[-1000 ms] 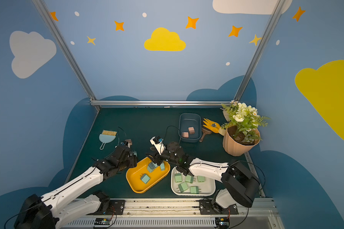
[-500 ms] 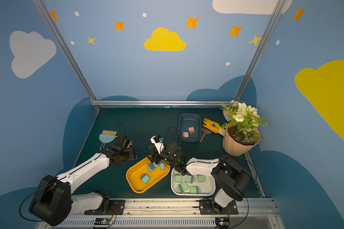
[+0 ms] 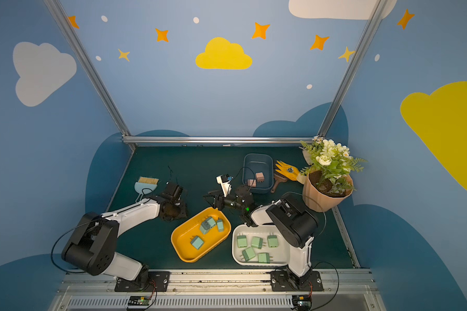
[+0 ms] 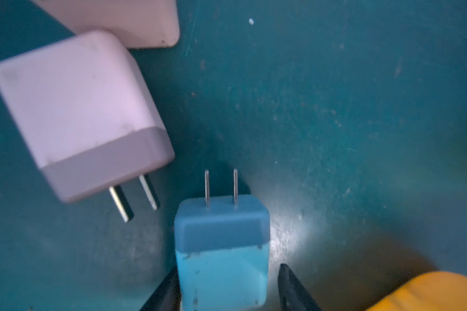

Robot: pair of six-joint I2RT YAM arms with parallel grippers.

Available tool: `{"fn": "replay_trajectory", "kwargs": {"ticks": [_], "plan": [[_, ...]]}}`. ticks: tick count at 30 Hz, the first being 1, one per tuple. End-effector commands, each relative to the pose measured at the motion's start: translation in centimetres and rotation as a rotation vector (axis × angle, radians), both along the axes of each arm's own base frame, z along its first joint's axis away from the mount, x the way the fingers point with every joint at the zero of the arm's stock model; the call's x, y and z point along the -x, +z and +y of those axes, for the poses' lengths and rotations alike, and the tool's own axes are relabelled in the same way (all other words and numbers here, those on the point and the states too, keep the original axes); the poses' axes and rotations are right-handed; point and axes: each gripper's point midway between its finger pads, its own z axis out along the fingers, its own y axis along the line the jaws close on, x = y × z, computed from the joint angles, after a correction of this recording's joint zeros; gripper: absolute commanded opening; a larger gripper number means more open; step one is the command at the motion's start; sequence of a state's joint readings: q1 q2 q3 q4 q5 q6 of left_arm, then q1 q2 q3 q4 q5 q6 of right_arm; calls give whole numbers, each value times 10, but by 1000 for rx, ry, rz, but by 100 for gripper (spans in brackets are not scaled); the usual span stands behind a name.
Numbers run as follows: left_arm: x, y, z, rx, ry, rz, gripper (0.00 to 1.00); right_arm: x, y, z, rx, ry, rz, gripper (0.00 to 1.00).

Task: Place the plugs by color into the storage box
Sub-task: Pick up the plug from the center of the board.

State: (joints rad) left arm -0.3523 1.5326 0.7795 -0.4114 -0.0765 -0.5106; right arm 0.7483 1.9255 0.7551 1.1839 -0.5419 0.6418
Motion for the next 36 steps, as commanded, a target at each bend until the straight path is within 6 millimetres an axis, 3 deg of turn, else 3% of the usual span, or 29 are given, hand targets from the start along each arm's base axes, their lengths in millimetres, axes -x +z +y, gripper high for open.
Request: {"fn": "replay_trajectory", "kwargs": {"ticks": [1, 10, 19, 23, 28, 36], "plan": [[1, -3, -3, 18, -15, 41, 54, 2, 31, 8, -167, 83, 19, 46], [-1, -7, -2, 29, -11, 38, 45, -2, 18, 13, -135, 111, 37, 44], [1, -20, -6, 45, -7, 91, 32, 10, 7, 20, -76, 190, 43, 38], [1, -20, -7, 55, -2, 82, 32, 10, 6, 18, -62, 167, 36, 37], [1, -21, -4, 58, 12, 68, 31, 7, -7, 22, 90, 103, 46, 35], [-1, -11, -7, 87, 13, 26, 25, 11, 12, 20, 141, 60, -21, 34]]}}
